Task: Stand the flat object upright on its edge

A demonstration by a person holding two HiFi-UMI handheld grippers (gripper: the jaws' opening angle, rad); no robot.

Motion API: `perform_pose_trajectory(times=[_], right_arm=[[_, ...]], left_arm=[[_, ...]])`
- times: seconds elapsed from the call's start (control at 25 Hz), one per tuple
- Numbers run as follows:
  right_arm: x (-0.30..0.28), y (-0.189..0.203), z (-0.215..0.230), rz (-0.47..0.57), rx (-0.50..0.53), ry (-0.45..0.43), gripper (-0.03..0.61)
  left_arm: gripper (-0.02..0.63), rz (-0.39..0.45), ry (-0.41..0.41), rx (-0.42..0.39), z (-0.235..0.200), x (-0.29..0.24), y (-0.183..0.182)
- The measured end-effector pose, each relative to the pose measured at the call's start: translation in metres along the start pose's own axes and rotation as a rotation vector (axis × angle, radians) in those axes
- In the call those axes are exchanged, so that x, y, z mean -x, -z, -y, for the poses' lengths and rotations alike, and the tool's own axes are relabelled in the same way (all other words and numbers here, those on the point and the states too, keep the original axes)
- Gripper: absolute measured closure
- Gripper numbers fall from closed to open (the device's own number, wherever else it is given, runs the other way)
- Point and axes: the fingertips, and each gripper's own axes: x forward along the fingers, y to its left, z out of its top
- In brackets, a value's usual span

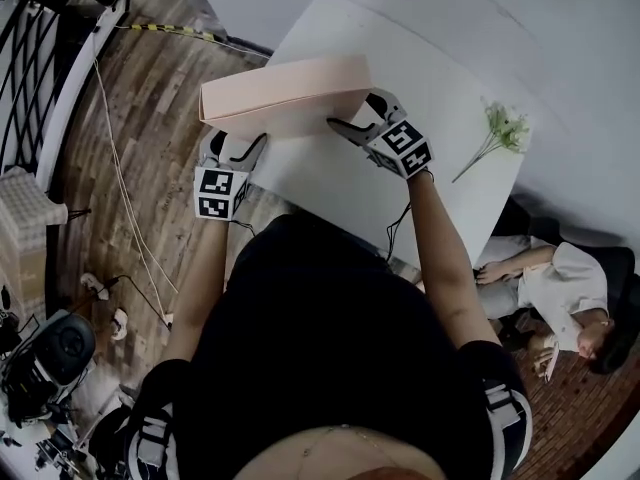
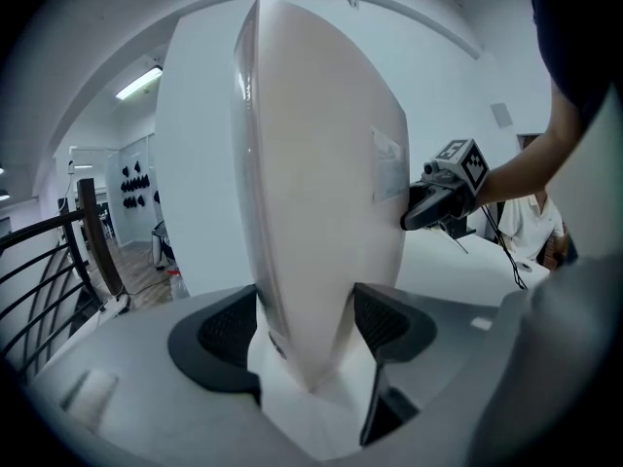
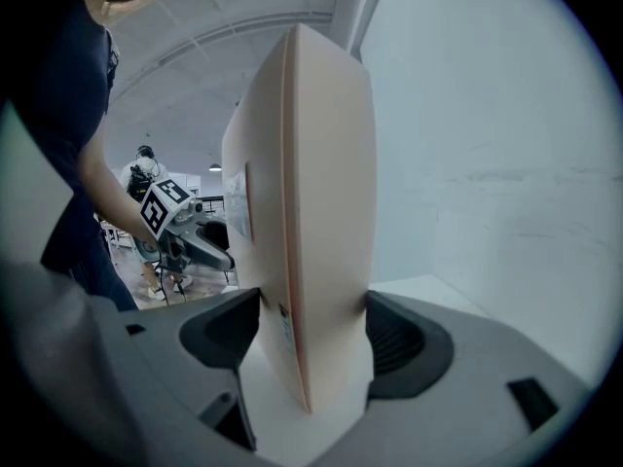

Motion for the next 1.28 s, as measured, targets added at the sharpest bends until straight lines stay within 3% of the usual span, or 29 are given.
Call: perform_pose_trajectory(times=[0.28,0.4,0.6,0.88,1.12,1.28], right_arm=[[-0.006,-0.004,-0.001,-0.002,-0.003,-0.017,0.229],[-0.005,-0.004,-0.002,-0.002,-0.005,-0.021,0.229],[-0.006,-0.003,-0.002,-0.009,-0.014,-0.022,0.228],[0.008,-0.022,0.001,0.036,-0.007,0.013,0.227],[0.02,-0.048,-0.008,0.012,0.137,0.025,0.227],[0.033,-0.062,-0.007,0.067,0.133,0.047,0.227]], left_arm=[[0.291,0.002,0.039,0.01,-0.004,0.001,0.0],[0.223,0.016,0.089,-0.001,-0.001,0.001,-0.001],[0.18,0.059,0.155,-0.017,-0.007,0.007,-0.011],[0.161,0.13,0.225,-0.013,-0.012,0.019,-0.043],[0.161,0.231,0.243,0.023,-0.011,0.04,-0.084],[0.161,0.257,0.253,0.01,-0.008,0.048,-0.102]])
